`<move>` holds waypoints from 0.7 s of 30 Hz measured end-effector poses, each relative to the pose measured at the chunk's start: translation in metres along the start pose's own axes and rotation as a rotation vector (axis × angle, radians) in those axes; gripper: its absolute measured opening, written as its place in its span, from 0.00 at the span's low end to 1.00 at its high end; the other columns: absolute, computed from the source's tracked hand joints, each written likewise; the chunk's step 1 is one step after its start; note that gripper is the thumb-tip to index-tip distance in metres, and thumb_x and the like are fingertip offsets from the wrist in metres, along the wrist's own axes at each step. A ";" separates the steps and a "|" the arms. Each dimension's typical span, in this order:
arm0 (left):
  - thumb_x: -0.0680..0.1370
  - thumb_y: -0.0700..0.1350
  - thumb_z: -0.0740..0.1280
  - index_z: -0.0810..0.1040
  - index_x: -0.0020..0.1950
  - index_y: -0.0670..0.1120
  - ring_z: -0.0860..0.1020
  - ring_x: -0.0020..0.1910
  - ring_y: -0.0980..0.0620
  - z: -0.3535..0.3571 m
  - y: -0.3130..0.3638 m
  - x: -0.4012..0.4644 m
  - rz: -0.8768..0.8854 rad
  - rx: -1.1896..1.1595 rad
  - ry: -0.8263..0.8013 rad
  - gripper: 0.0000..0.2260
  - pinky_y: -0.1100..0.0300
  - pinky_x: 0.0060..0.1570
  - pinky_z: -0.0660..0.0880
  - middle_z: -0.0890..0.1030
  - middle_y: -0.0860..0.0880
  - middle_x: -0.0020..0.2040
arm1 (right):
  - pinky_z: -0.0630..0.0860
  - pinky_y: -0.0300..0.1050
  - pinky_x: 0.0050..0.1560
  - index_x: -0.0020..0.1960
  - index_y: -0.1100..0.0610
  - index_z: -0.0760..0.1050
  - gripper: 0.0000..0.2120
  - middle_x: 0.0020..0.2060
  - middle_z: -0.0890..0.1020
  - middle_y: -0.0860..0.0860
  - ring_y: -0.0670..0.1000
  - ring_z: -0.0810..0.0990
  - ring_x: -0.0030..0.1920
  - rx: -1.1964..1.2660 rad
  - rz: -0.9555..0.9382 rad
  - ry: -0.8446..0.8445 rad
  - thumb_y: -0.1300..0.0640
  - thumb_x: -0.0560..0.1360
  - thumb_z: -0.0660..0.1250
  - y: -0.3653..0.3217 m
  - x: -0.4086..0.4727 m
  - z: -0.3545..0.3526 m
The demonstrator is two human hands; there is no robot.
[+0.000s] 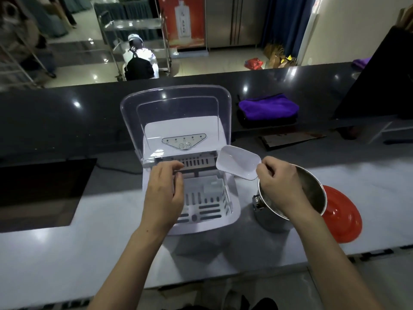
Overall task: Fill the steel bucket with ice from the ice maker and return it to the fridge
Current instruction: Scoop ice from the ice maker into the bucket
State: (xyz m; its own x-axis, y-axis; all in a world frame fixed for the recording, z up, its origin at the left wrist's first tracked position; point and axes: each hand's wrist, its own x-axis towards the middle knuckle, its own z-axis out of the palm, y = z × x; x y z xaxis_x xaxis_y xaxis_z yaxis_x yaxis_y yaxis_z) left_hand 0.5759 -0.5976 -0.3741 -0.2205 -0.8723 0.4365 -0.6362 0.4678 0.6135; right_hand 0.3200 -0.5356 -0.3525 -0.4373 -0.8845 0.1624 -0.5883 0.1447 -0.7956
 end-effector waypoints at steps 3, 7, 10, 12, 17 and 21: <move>0.83 0.38 0.62 0.76 0.60 0.44 0.72 0.55 0.54 -0.008 -0.012 -0.002 -0.033 0.033 0.042 0.07 0.70 0.55 0.67 0.73 0.54 0.54 | 0.62 0.42 0.30 0.33 0.57 0.67 0.16 0.26 0.67 0.50 0.48 0.62 0.29 -0.067 -0.055 -0.111 0.58 0.79 0.64 -0.012 0.002 0.011; 0.84 0.38 0.62 0.75 0.60 0.44 0.71 0.55 0.56 -0.016 -0.026 -0.005 -0.058 0.060 0.083 0.07 0.75 0.55 0.65 0.73 0.54 0.55 | 0.67 0.43 0.32 0.35 0.57 0.72 0.14 0.29 0.74 0.50 0.49 0.69 0.31 -0.195 -0.085 -0.292 0.54 0.79 0.64 -0.031 0.004 0.021; 0.84 0.38 0.61 0.75 0.60 0.44 0.71 0.55 0.54 -0.016 -0.034 -0.009 -0.102 0.055 0.092 0.07 0.69 0.54 0.67 0.73 0.54 0.56 | 0.71 0.47 0.34 0.34 0.54 0.72 0.15 0.33 0.77 0.50 0.52 0.75 0.34 -0.400 -0.097 -0.419 0.51 0.79 0.61 -0.053 0.003 0.033; 0.84 0.39 0.60 0.75 0.61 0.45 0.72 0.55 0.54 -0.015 -0.036 -0.011 -0.130 0.018 0.105 0.08 0.67 0.53 0.69 0.73 0.54 0.55 | 0.70 0.47 0.34 0.36 0.55 0.73 0.14 0.35 0.78 0.52 0.52 0.75 0.34 -0.534 -0.103 -0.482 0.52 0.78 0.60 -0.067 0.002 0.044; 0.85 0.38 0.59 0.75 0.59 0.49 0.75 0.53 0.57 -0.016 -0.039 -0.012 -0.250 -0.125 0.154 0.08 0.70 0.49 0.73 0.77 0.52 0.54 | 0.71 0.47 0.40 0.35 0.57 0.67 0.12 0.36 0.71 0.53 0.57 0.73 0.38 -0.657 -0.115 -0.642 0.59 0.77 0.60 -0.084 -0.007 0.071; 0.85 0.38 0.59 0.75 0.58 0.48 0.77 0.54 0.56 -0.016 -0.039 -0.011 -0.293 -0.190 0.173 0.08 0.73 0.49 0.73 0.78 0.50 0.54 | 0.72 0.49 0.46 0.43 0.59 0.69 0.05 0.39 0.72 0.53 0.62 0.78 0.50 -0.718 -0.099 -0.662 0.63 0.78 0.60 -0.087 -0.008 0.083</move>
State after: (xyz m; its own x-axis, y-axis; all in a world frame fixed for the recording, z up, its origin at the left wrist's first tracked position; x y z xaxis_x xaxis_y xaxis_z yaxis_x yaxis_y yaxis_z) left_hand 0.6149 -0.6039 -0.3922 0.0887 -0.9434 0.3195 -0.5022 0.2346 0.8323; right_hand 0.4312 -0.5778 -0.3336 -0.0225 -0.9455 -0.3248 -0.9713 0.0976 -0.2168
